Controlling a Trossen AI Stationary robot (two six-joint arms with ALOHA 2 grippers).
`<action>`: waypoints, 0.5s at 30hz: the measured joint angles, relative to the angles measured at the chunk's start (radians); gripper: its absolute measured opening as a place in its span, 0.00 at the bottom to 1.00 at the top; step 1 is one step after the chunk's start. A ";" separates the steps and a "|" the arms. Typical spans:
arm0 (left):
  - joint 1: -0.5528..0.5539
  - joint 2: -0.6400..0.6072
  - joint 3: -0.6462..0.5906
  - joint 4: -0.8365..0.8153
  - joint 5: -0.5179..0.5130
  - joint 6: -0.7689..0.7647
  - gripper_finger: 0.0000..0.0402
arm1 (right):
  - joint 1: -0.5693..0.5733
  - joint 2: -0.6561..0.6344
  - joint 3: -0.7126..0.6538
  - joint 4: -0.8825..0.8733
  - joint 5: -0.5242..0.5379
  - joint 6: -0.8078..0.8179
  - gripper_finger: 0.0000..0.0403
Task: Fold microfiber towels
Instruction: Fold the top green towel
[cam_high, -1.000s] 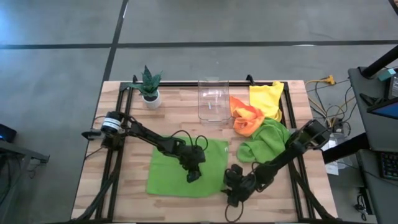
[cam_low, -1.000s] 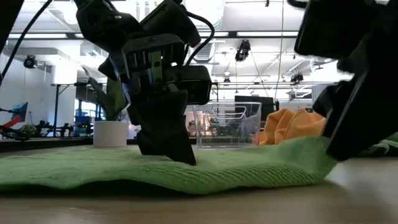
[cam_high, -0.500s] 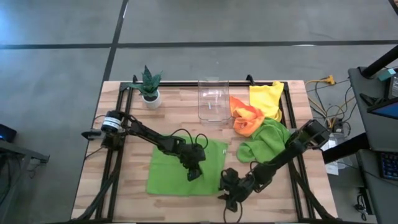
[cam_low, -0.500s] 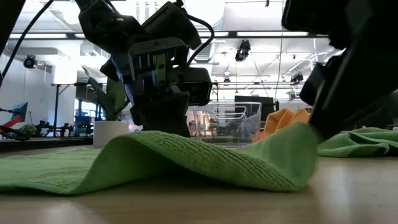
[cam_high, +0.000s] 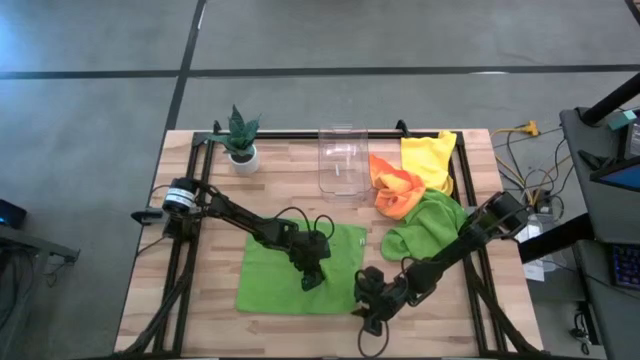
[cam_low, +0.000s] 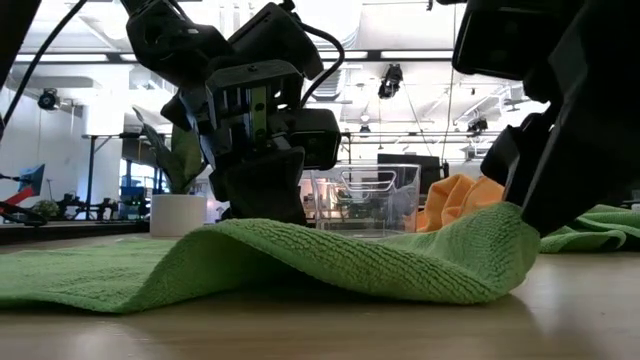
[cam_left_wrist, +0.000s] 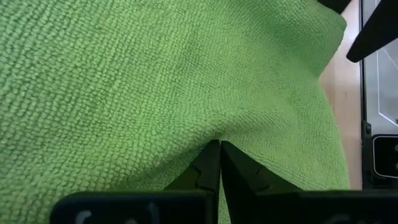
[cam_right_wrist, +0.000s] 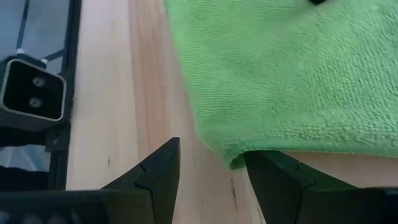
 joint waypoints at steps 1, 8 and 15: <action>0.000 0.000 0.000 0.000 0.000 0.000 0.00 | 0.000 0.003 0.000 0.002 -0.002 -0.012 0.43; 0.002 0.000 0.000 0.000 -0.004 -0.001 0.00 | 0.000 0.090 0.038 0.039 -0.022 -0.037 0.43; 0.003 0.000 0.000 0.000 -0.005 -0.022 0.00 | -0.001 0.146 0.124 0.014 -0.056 -0.029 0.27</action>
